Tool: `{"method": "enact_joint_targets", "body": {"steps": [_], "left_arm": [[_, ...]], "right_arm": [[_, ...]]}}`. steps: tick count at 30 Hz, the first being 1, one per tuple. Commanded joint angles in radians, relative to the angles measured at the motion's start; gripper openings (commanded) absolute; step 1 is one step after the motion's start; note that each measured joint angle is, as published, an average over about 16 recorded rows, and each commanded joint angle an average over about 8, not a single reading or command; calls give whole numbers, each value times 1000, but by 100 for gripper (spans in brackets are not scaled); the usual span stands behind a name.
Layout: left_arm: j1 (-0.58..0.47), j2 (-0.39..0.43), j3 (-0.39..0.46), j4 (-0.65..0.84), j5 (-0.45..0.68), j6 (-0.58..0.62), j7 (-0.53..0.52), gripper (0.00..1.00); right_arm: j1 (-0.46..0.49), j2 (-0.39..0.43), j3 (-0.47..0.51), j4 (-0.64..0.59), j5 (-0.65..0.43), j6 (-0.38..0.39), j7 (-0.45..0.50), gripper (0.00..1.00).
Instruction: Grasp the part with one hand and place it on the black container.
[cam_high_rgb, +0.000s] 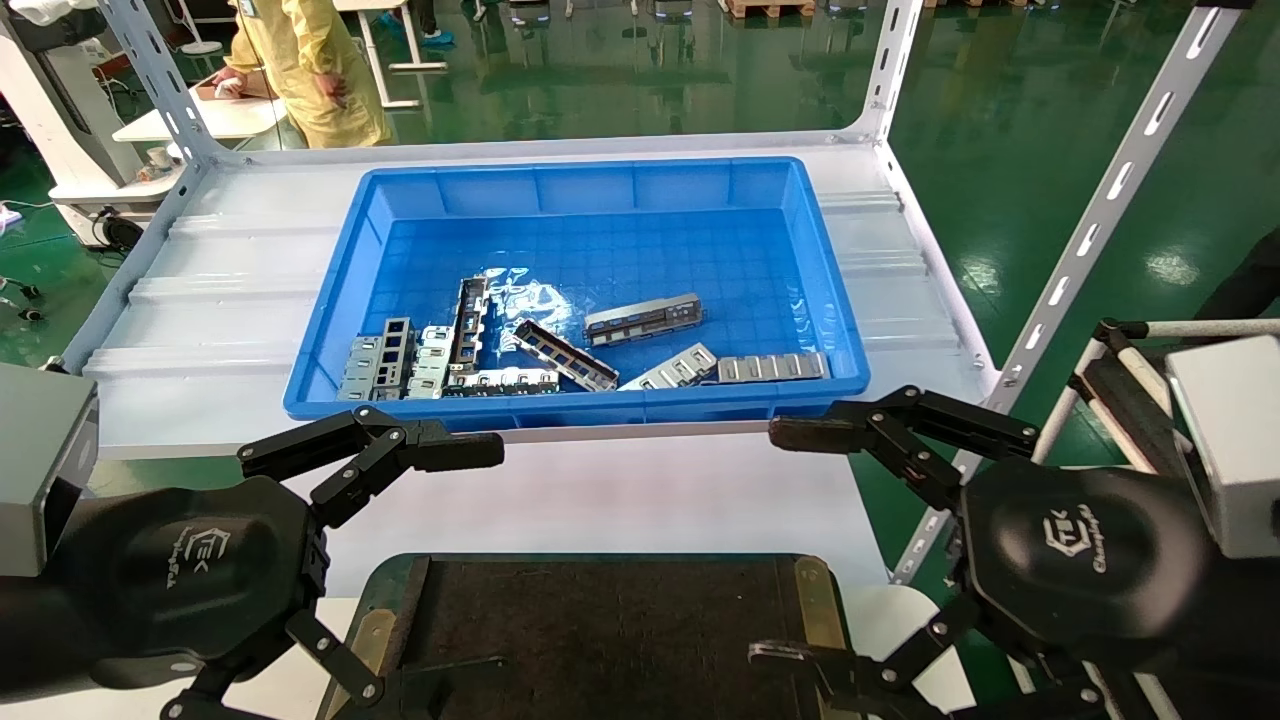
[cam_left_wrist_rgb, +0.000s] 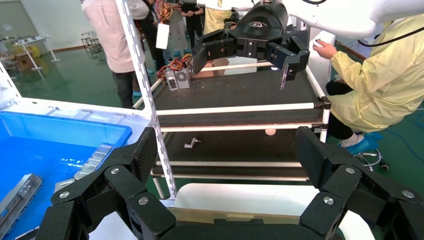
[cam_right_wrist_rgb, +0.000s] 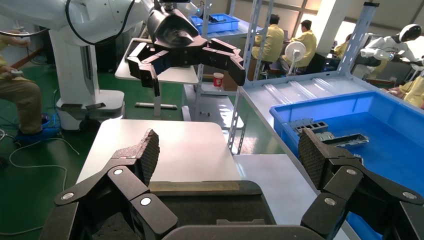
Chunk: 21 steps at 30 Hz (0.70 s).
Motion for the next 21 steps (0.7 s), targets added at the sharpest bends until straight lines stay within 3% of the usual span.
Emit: {"method": "enact_joint_targets", "body": {"steps": [1,21], "left_arm": [[0,0,0,0,0,0,0,100],[-5,6,0,6,4,-5,6,100]], "right_arm": [[0,0,0,0,0,0,0,100],[0,0,0,0,0,0,0,100]]}}
